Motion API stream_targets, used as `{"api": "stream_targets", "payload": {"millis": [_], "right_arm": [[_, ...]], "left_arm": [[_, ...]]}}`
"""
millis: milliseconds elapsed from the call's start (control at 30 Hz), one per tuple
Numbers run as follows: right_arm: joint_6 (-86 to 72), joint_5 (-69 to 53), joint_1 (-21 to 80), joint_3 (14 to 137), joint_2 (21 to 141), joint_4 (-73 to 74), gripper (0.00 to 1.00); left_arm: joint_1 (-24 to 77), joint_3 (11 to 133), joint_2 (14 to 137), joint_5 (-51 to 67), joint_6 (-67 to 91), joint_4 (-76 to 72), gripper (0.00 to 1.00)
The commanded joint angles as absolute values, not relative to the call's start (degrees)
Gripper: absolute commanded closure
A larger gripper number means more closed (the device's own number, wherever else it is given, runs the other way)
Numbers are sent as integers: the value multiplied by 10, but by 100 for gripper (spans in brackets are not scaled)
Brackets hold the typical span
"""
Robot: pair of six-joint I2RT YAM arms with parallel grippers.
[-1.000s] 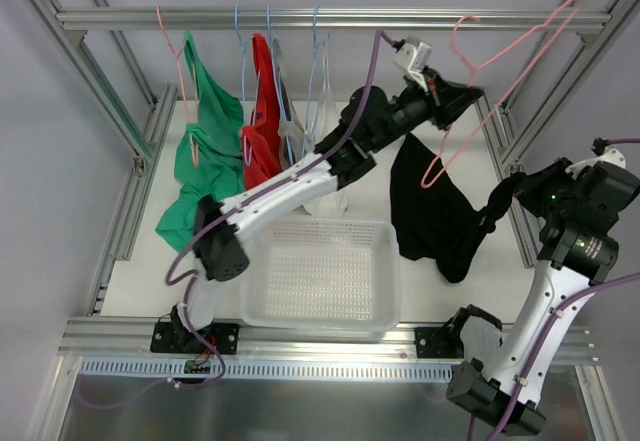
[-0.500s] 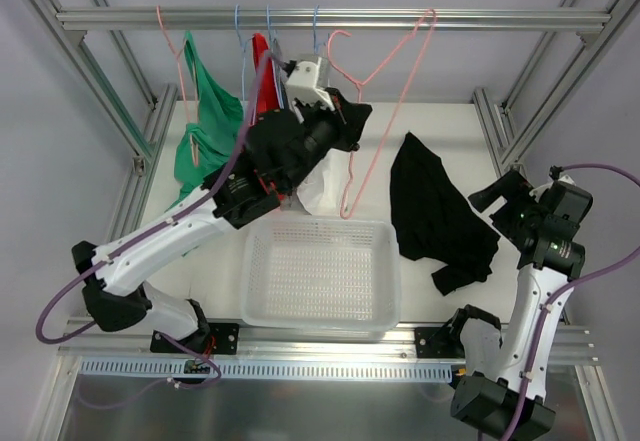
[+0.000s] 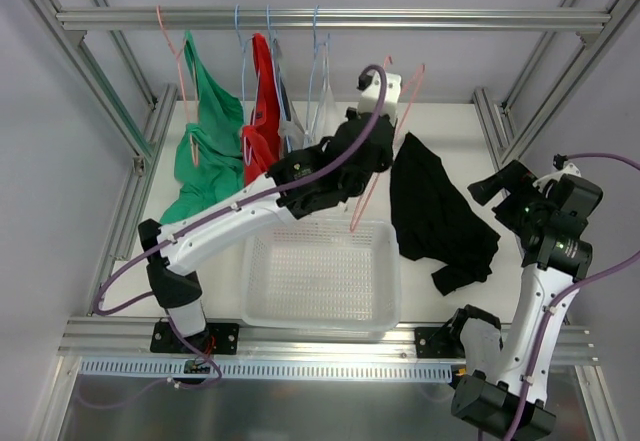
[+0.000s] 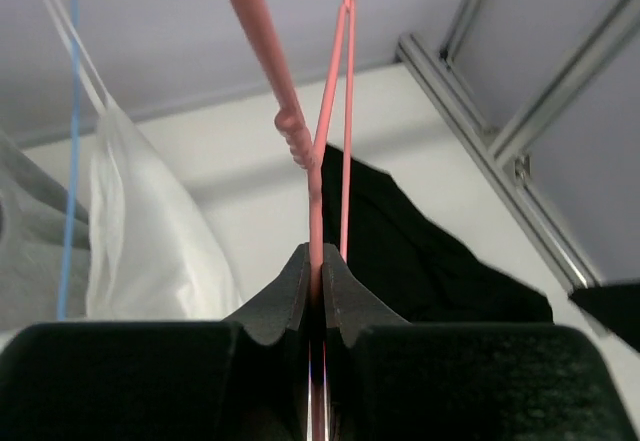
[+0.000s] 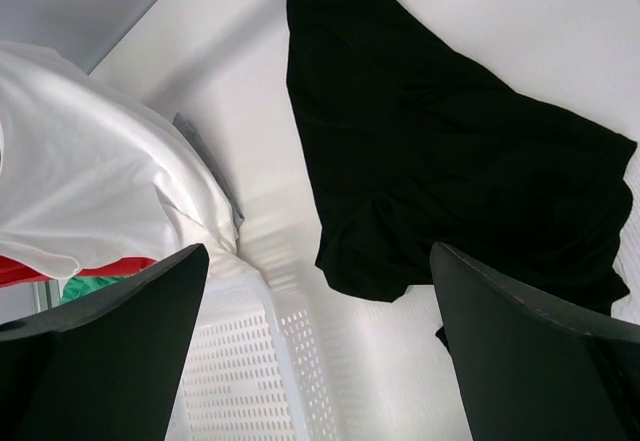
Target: Remove the tank top from the hanger
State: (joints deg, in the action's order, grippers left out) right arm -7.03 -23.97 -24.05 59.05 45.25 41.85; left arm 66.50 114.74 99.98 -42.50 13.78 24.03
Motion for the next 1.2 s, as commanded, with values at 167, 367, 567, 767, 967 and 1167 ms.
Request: {"api": "stream_targets", "payload": {"millis": [167,367,567,767,967,1167], "right_arm": [[-62,-294,-232,625,468,406,1],[-64,-307,-223,627,484,392,1],[-58,-328,-195,623,525,381,1],[-56,-324,-171,614,544,371,1],[-51,-304,-155,613,564,352,0],[-13,-86,-57,652,681,410,1]], "left_arm": [[567,1317,1058,-376,80,243,100],[492,1376,1114,-299,72,244,100],[453,1409,1158,-228,65,243,100],[450,1357,1146,-213,81,243,100],[451,1298,1117,-195,104,243,100],[474,1242,1043,-194,122,242,41]]}}
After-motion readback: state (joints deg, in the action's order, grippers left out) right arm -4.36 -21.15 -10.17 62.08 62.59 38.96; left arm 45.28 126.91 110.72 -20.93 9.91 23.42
